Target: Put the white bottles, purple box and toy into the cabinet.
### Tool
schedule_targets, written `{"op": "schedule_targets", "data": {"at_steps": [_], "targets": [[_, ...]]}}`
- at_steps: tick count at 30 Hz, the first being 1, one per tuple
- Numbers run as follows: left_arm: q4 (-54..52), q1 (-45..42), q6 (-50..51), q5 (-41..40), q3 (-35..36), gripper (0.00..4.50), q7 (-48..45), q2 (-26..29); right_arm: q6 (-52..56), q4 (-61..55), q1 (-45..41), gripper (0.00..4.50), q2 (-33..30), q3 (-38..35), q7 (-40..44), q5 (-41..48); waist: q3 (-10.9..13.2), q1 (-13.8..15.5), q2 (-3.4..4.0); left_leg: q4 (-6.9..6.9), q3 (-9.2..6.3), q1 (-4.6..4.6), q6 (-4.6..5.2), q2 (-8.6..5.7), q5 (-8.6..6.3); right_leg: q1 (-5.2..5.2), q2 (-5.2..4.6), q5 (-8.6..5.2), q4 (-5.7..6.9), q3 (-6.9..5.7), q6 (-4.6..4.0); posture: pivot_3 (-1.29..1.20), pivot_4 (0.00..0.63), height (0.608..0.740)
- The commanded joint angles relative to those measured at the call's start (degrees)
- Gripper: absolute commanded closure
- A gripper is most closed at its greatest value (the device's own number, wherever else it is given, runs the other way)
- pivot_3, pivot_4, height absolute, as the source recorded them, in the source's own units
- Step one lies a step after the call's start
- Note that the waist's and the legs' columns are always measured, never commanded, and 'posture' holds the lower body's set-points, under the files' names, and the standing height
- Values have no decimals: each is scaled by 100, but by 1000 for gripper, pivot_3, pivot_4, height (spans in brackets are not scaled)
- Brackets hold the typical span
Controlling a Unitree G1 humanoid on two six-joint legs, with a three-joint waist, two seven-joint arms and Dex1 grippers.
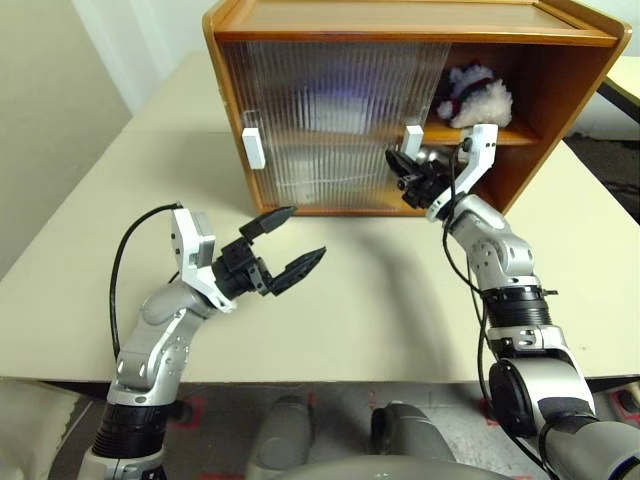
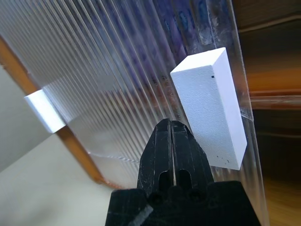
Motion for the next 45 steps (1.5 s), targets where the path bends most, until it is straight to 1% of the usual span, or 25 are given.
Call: {"op": "schedule_targets", "data": {"at_steps": [1, 11, 17, 33, 36, 45], "targets": [[22, 16, -34, 68, -51, 0, -4, -10, -439, 2, -55, 4473, -149, -346, -338, -104, 0, 9, 0, 2, 0, -1, 1, 0, 1, 0, 0, 0, 0, 0, 0, 253, 3, 740], [114, -65, -36, 72, -72, 0, -38, -18, -910, 58, 152, 4473, -350, -557, -757, -291, 0, 153, 0, 8, 19, -3, 8, -7, 6, 2, -23, -2, 0, -4, 15, 239, 4, 740], [177, -134, -44, 57, -98, 0, -87, -26, -998, -50, 330, 4473, -450, -567, -807, -273, 0, 115, 0, 8, 53, 1, 15, -16, 10, 1, -56, -2, -1, -4, 24, 229, 0, 740], [378, -216, -117, 55, -125, 0, -258, -36, -1412, -174, 666, 4473, -621, -727, -1229, -370, 0, 117, -1, 8, 95, 0, 36, -19, 22, 1, -81, -5, -14, 5, 30, 204, 0, 740], [375, -207, -112, 46, -122, 0, -274, -28, -1447, -270, 765, 4473, -617, -768, -1310, -394, 0, 81, -1, 8, 99, -1, 35, -18, 21, 0, -82, -5, -18, 8, 29, 202, 0, 740], [419, -257, -101, 38, -110, 0, -323, -19, -1512, -495, 987, 4473, -602, -887, -1621, -474, 0, -158, -1, -8, 95, 0, 37, -14, 21, -2, -78, 2, -16, 5, 41, 192, 0, 740]]}}
